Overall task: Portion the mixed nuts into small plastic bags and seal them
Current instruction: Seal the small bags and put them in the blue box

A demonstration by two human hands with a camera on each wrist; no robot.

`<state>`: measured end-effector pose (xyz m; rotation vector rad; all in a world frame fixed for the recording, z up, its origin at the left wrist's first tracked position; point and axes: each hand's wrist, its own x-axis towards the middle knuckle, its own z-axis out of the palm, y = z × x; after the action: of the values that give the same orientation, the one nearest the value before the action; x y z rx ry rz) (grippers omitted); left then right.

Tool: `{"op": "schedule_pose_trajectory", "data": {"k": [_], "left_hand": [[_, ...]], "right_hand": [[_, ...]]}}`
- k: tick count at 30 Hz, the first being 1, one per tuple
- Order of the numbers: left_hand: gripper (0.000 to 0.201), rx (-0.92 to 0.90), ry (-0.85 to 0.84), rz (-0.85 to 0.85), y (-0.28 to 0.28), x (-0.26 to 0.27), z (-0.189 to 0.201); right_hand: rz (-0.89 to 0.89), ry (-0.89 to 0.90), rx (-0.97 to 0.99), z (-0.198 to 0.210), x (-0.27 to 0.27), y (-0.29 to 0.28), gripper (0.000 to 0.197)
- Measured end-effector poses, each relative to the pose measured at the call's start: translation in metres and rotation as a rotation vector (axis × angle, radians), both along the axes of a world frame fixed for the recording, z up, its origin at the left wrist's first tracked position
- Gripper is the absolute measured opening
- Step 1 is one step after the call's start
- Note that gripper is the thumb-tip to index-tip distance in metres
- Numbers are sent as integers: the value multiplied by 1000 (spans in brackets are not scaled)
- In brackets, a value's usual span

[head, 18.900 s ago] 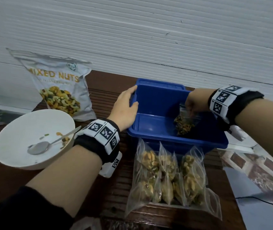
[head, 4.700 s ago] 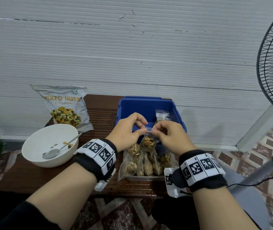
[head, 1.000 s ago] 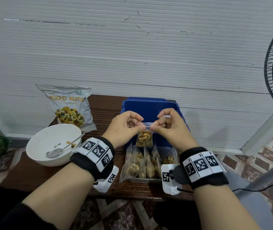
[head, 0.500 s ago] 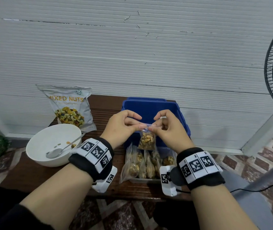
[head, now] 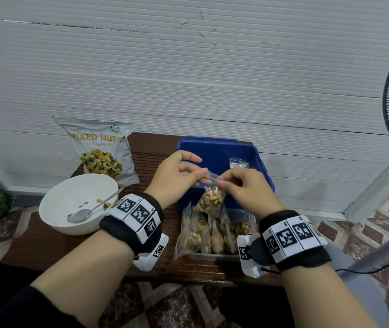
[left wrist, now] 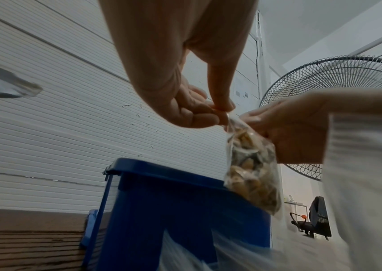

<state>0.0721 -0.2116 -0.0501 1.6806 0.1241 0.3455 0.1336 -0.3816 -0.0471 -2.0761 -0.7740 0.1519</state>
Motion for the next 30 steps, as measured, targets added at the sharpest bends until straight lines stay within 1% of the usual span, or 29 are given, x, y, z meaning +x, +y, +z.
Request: {"op": "schedule_pose_trajectory", "data": {"k": [2, 4, 8, 10, 13, 16, 18, 22, 25, 28, 30], "left_hand": [[21, -8, -44, 38, 6, 0, -2], [21, 9, -60, 101, 18, 3, -7], [16, 88, -9, 211, 41, 11, -18], [16, 121, 30, 242, 49, 16, -23], [24, 172, 105, 251, 59, 27, -32], [33, 188, 166, 257, 66, 41, -38], [39, 181, 194, 252, 69, 52, -39], [49, 163, 225, 177, 75, 75, -42], [56, 168, 225, 112, 79, 88, -52], [57, 174, 204, 91, 82, 91, -63], [58, 172, 194, 85, 84, 92, -67]], "right_hand": [[-34, -1, -12, 2, 5, -3, 18], [-57, -11, -44, 8, 10, -7, 21], [-104, -37, -55, 37, 21, -10, 15], [-104, -59, -103, 57, 32, -7, 13], [-66, -122, -287, 80, 60, 7, 13], [10, -186, -537, 88, 90, 30, 9], [78, -212, -686, 86, 108, 48, 5], [196, -176, -911, 63, 142, 80, 9], [256, -174, -1016, 42, 161, 99, 11], [317, -174, -1094, 22, 173, 109, 16], [324, -160, -1120, 13, 178, 113, 20]]}}
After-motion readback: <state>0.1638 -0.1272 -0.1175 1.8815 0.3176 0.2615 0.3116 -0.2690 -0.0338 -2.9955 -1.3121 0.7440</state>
